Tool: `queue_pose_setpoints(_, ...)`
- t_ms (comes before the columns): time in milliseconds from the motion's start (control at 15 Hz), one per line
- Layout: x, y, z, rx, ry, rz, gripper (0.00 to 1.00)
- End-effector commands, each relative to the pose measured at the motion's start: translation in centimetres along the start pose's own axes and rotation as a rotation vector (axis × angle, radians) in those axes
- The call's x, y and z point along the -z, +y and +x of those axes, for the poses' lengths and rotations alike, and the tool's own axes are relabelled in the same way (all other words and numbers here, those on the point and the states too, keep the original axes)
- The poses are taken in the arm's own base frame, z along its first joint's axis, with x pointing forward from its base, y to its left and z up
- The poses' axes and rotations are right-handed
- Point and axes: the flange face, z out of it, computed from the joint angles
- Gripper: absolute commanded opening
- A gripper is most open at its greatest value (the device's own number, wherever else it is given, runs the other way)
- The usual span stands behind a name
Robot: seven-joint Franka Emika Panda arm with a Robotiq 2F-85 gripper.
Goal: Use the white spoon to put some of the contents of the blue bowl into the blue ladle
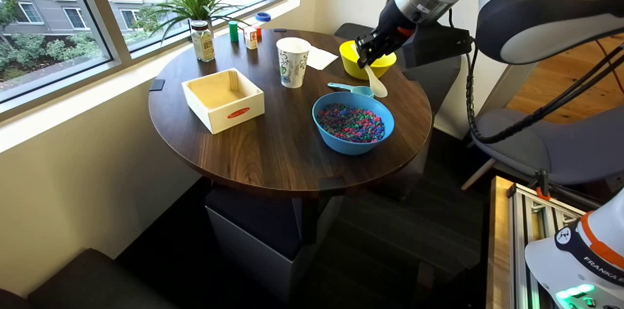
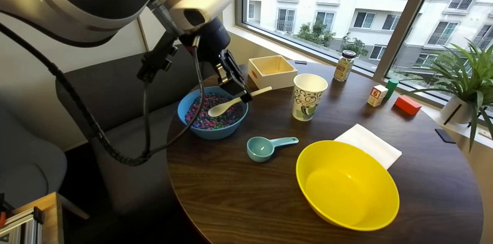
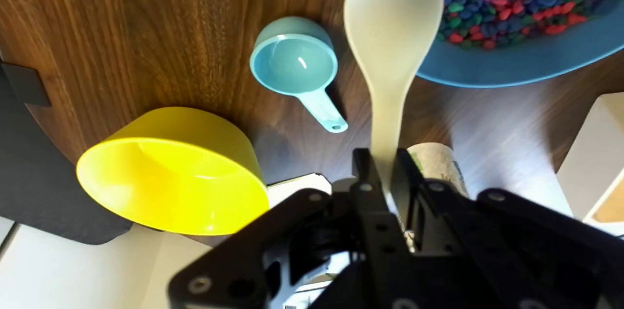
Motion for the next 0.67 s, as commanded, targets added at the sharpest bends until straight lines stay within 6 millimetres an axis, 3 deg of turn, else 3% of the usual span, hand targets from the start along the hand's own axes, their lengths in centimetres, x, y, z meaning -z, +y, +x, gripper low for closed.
queue_pose_setpoints(0,-1.2,-1.9,-0.5,0.011,0.033,-0.006,0.03)
queue_pose_setpoints(600,-2.7,-4.7,-2.7,0.043,0.072,-0.025,0.03)
